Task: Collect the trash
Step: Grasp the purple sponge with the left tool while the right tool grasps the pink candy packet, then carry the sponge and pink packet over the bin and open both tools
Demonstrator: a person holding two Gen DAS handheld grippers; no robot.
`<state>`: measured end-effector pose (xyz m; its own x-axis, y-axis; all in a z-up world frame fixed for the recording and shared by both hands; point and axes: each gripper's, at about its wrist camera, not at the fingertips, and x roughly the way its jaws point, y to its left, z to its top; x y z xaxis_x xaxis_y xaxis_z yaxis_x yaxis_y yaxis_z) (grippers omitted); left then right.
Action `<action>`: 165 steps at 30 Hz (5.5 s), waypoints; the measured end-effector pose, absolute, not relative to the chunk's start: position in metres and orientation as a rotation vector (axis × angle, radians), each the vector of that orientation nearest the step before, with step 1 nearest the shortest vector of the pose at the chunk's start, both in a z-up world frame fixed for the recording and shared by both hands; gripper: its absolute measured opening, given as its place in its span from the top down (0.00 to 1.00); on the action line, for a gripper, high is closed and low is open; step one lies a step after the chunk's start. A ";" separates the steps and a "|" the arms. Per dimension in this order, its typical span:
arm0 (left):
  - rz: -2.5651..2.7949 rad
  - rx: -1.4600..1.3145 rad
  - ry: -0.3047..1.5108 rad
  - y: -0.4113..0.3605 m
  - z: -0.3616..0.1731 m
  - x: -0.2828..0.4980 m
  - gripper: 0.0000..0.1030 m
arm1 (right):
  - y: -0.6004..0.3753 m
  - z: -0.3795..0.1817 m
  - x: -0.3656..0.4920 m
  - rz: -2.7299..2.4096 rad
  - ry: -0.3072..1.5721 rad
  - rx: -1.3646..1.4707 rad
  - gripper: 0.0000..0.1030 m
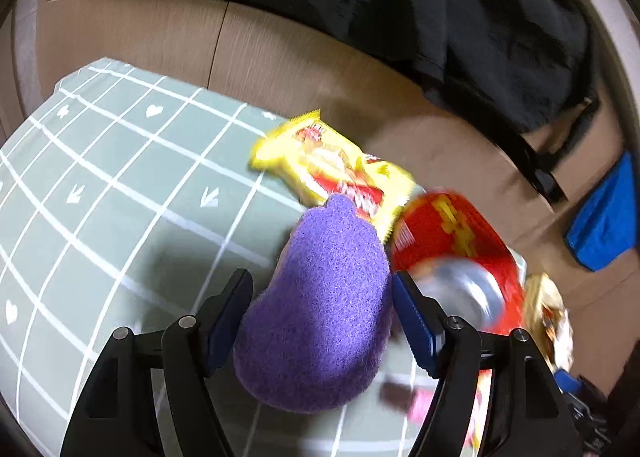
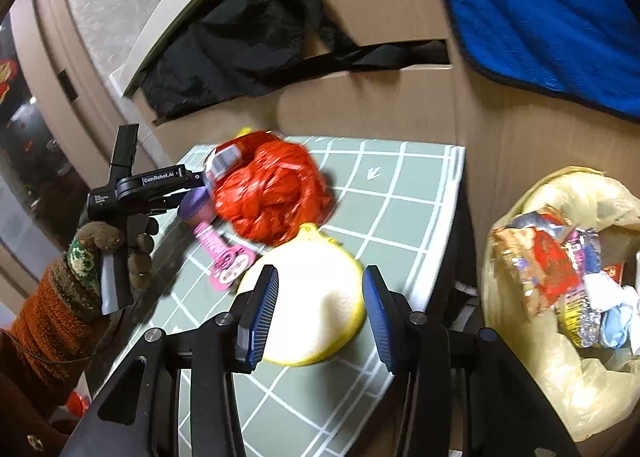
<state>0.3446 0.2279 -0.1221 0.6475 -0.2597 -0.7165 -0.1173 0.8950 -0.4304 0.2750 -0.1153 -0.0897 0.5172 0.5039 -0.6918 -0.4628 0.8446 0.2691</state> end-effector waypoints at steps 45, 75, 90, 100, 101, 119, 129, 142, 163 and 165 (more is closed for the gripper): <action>-0.014 -0.203 0.838 0.227 -0.119 0.220 0.21 | -0.032 -0.099 0.284 0.674 0.876 -0.134 0.54; -0.035 -0.216 0.508 0.139 0.003 0.194 0.30 | -0.091 -0.022 0.239 0.644 0.644 -0.094 0.54; -0.232 -0.176 0.408 0.032 0.045 0.197 0.30 | -0.175 0.046 0.216 0.484 0.455 -0.106 0.54; -0.389 -0.112 0.413 -0.060 0.045 0.212 0.30 | -0.256 0.052 0.211 0.344 0.434 -0.028 0.54; -0.397 -0.108 0.414 -0.064 0.044 0.213 0.30 | -0.261 0.053 0.212 0.335 0.432 -0.024 0.54; -0.445 -0.065 0.472 -0.129 0.019 0.246 0.30 | -0.333 0.031 0.222 0.250 0.449 0.056 0.54; -0.447 -0.056 0.508 -0.143 0.004 0.265 0.30 | -0.352 0.017 0.232 0.226 0.472 0.098 0.54; -0.449 -0.053 0.537 -0.153 -0.013 0.282 0.30 | -0.358 0.002 0.247 0.225 0.511 0.104 0.53; -0.487 -0.099 0.665 -0.162 -0.055 0.331 0.30 | -0.369 -0.039 0.291 0.233 0.615 0.200 0.53; -0.489 -0.100 0.670 -0.162 -0.058 0.333 0.30 | -0.372 -0.043 0.293 0.230 0.622 0.220 0.53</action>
<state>0.3332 -0.1619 -0.0579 0.6752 -0.4659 -0.5718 0.4027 0.8824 -0.2434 0.2933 -0.3718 -0.0428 0.7887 0.2778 -0.5484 -0.1465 0.9513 0.2712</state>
